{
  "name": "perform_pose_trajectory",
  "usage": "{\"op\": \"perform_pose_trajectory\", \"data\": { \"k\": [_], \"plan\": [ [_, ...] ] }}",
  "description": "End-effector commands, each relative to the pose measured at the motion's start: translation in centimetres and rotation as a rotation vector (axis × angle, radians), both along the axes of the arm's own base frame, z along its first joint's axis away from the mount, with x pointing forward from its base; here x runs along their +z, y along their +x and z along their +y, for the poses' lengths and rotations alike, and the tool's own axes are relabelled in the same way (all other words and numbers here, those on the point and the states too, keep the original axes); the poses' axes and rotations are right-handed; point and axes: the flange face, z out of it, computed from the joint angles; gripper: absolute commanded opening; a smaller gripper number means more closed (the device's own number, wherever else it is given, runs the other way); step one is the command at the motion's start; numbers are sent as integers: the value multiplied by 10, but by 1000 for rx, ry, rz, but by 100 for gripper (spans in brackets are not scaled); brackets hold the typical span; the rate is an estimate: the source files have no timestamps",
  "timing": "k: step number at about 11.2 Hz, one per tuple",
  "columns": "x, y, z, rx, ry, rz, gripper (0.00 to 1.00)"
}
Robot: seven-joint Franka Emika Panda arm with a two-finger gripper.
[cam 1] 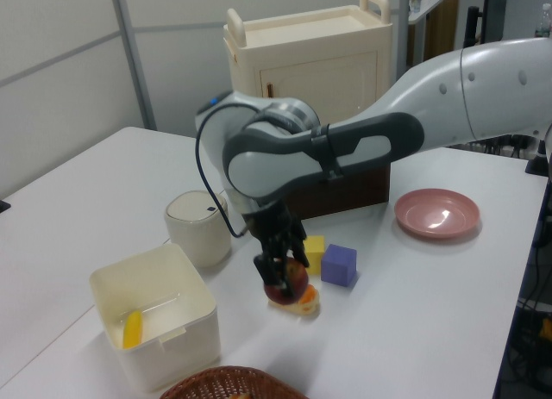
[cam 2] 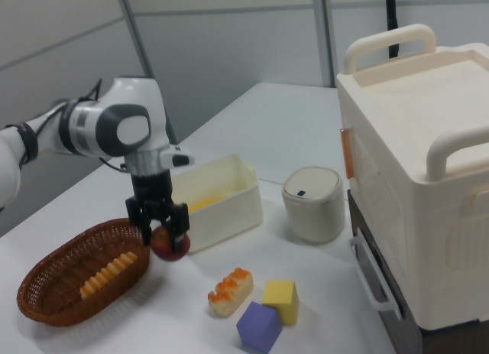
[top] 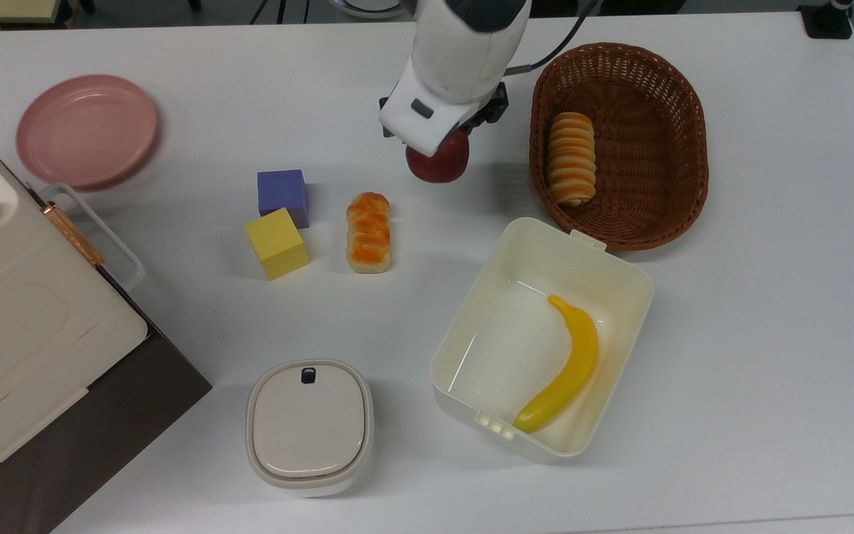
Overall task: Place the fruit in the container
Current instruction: 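Carry the apple over the cream bin beside the banana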
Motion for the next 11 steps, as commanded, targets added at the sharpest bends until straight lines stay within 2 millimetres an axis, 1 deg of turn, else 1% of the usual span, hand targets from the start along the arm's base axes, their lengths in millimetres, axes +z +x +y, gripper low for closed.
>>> {"op": "perform_pose_trajectory", "data": {
  "k": [1, 3, 5, 6, 7, 8, 9, 10, 11],
  "plan": [
    [36, 23, 21, 8, 17, -220, 43],
    [47, 43, 37, -59, 63, -413, 43],
    [55, 53, 50, -63, 109, -534, 43],
    [51, 56, 61, -47, 128, -566, 52],
    [45, 60, 70, -35, 142, -597, 54],
    [34, 64, 82, -19, 158, -631, 54],
    [16, 67, 98, 6, 170, -655, 54],
    [6, 69, 99, 8, 170, -658, 59],
    [5, 69, 99, 7, 170, -655, 85]
  ]
}}
